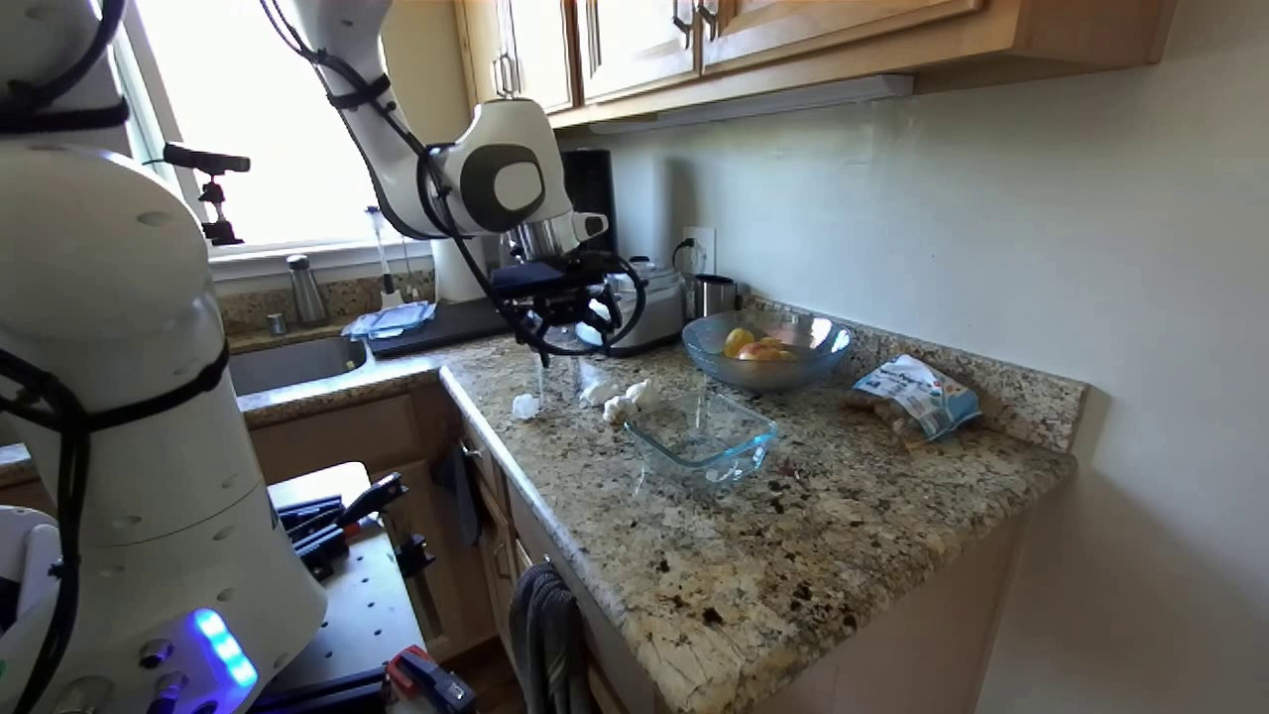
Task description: Pick up the garlic and place it in the bowl
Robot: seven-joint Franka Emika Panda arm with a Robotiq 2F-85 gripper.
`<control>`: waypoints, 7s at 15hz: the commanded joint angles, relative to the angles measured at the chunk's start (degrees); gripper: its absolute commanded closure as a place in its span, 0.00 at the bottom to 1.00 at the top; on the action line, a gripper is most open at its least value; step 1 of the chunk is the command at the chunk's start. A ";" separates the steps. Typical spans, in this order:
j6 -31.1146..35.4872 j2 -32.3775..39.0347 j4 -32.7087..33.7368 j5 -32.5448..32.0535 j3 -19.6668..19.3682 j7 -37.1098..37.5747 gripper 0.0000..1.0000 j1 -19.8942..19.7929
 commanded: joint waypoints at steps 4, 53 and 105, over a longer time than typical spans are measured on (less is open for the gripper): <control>7.43 14.61 8.19 -2.56 5.17 -3.22 0.00 -5.85; 1.81 13.95 10.26 -34.37 -19.45 36.76 0.79 0.81; -4.67 32.94 29.42 -18.46 13.11 -17.25 0.26 -10.20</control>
